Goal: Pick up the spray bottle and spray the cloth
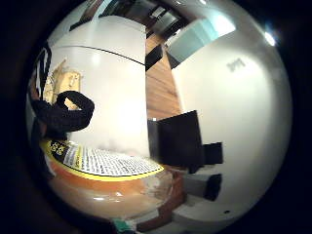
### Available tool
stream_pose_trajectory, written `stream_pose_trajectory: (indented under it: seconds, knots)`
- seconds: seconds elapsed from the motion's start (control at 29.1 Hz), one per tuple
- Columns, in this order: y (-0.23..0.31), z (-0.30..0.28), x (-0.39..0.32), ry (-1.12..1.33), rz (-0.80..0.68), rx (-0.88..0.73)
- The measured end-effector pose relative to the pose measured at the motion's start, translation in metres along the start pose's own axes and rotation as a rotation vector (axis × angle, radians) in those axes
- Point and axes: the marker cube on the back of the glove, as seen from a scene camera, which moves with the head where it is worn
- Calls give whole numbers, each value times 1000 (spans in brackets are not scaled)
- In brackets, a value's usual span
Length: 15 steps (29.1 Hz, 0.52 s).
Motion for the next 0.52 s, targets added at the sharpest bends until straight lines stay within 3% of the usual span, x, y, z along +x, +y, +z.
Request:
stream_pose_trajectory:
  seconds: [0.17, 0.52]
  knots:
    - [-6, 1, -17, 233, -87, -61]
    - [-11, 2, -27, 182, -65, -51]
